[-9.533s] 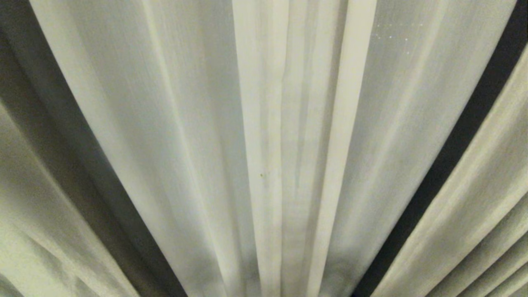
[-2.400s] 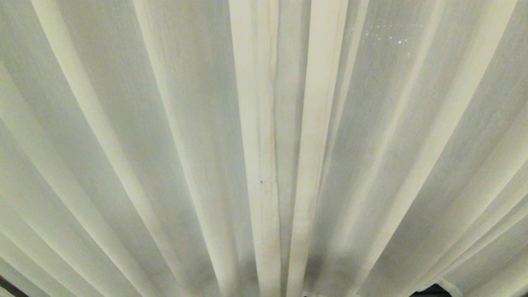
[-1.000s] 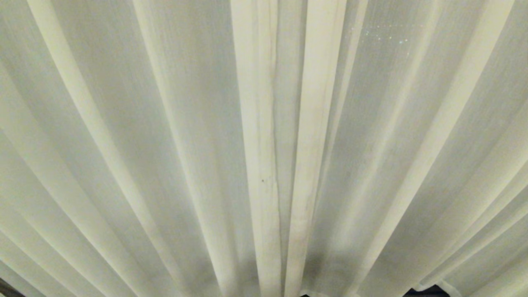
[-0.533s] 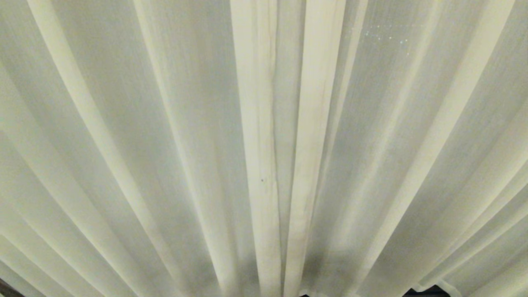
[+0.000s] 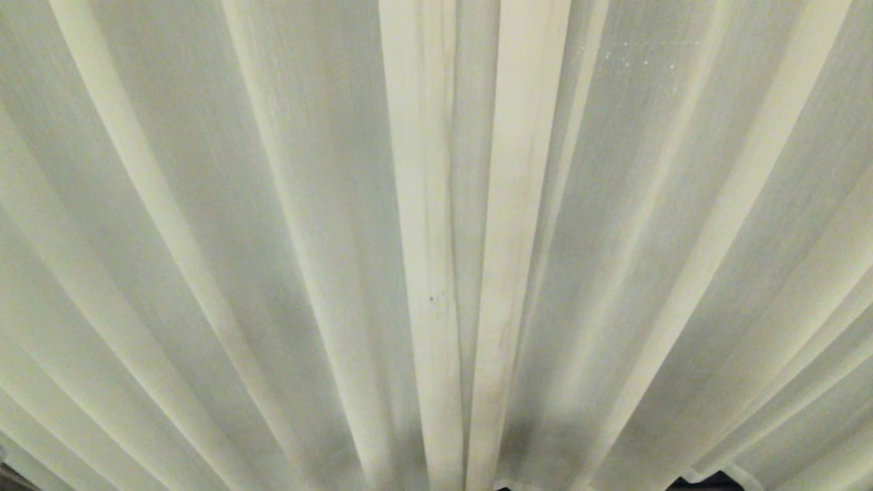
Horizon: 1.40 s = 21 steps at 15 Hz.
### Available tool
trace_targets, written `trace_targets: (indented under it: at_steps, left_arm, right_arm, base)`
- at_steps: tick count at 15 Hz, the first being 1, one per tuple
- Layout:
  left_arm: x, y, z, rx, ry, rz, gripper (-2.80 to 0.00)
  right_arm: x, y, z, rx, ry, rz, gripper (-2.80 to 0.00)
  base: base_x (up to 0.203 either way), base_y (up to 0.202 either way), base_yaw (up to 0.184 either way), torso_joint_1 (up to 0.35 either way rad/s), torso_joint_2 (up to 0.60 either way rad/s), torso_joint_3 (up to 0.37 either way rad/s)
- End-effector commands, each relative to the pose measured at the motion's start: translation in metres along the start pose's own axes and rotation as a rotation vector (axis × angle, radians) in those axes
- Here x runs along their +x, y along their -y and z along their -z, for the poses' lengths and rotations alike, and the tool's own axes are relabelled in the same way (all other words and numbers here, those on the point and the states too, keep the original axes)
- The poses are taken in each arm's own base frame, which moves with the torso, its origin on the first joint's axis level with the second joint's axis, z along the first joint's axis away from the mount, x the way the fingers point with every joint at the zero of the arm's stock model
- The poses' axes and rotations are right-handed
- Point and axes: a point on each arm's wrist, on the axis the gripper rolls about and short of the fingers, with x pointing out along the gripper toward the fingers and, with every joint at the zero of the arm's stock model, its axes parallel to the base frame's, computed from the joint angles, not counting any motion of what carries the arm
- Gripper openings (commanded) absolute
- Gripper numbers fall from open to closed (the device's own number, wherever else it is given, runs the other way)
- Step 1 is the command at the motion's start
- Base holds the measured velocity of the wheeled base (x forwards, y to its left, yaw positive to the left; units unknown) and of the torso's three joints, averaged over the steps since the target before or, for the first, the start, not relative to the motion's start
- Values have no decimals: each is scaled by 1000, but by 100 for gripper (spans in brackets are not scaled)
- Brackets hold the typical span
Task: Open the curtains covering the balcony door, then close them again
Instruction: Pull the outer curtains open on both sides, then pull the inner curtains open on both sides
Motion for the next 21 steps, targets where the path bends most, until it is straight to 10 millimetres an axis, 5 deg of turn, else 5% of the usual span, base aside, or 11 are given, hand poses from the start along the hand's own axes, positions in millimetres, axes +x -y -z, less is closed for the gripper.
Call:
trace_targets:
  at_steps: [1,2,3,10,21]
  left_arm:
    - [44,-11,-45,-47,-94,146,-280]
    - [58,-14,-60,-53,-97,199,-280]
    - [75,-18,-74,-57,-96,255,0]
    - [176,-11,-127,-61,-70,540,0]
    - [336,60,-130,3,-9,454,0]
  right_arm:
    - [0,0,0,0,0,-1,-280]
    - [0,0,0,0,-1,-1,-280]
    - [0,0,0,0,-1,-1,-280]
    - [0,0,0,0,-1,-1,-280]
    - [0,0,0,0,-1,-1,-280]
  base:
    - [0,0,0,0,0,0]
    - [0,0,0,0,0,0]
    - [0,0,0,0,0,0]
    - [0,0,0,0,0,0]
    - [0,0,0,0,0,0]
